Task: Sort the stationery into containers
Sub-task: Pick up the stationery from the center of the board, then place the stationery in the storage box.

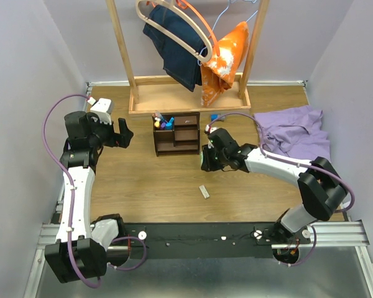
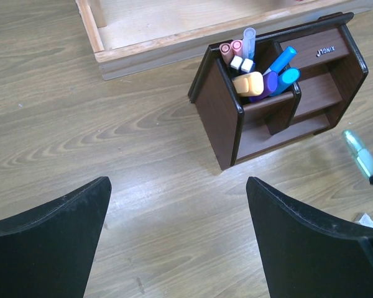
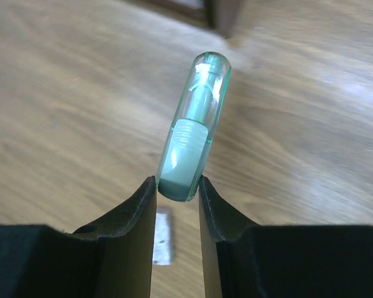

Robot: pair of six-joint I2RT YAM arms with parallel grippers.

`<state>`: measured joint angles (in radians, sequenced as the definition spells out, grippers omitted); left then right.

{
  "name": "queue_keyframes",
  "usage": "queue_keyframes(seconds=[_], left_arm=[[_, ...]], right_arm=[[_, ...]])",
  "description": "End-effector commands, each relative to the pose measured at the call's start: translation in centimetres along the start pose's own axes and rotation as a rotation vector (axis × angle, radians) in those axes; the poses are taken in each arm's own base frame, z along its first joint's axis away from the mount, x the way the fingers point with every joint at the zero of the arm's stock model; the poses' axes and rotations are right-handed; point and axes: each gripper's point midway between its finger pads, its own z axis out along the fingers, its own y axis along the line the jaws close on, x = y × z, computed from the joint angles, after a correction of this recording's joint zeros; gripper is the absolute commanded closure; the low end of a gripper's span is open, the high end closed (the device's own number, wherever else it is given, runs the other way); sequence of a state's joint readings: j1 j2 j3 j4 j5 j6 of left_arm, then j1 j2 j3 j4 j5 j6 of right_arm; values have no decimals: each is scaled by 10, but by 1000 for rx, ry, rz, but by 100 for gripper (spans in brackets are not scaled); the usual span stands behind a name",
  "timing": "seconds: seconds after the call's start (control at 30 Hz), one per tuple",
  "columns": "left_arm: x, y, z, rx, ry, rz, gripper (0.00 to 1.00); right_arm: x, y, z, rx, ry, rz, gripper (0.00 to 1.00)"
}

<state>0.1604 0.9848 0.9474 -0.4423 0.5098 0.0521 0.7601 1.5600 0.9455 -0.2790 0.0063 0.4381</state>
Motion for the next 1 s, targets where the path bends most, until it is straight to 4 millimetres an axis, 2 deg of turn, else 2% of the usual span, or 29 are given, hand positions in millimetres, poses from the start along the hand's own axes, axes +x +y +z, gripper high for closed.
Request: queue_keyframes(seconds=[0.0,0.07,0.27,0.7,0.87,0.97], left_arm=[[1,-6,2,28,-10,-4,1],[1,-7,2,37,-12,0,1],[1,-7,1,31,-13,2,1],[9,-5,1,22,9,20,1],[12,-4,1,20,18,29,1],[13,-5,2,24,14,24,1]], right_arm=[[4,52,-7,-210,15,-60,90],[-6,62,-9,-229,-6,-70,90],[-27,66,2,-196,-40,-73,90],[-46,44,41,-14,-66,-33,90],[-66,47,43,3,-112,-37,90],[-68,41,47,40,-117,-32,90]])
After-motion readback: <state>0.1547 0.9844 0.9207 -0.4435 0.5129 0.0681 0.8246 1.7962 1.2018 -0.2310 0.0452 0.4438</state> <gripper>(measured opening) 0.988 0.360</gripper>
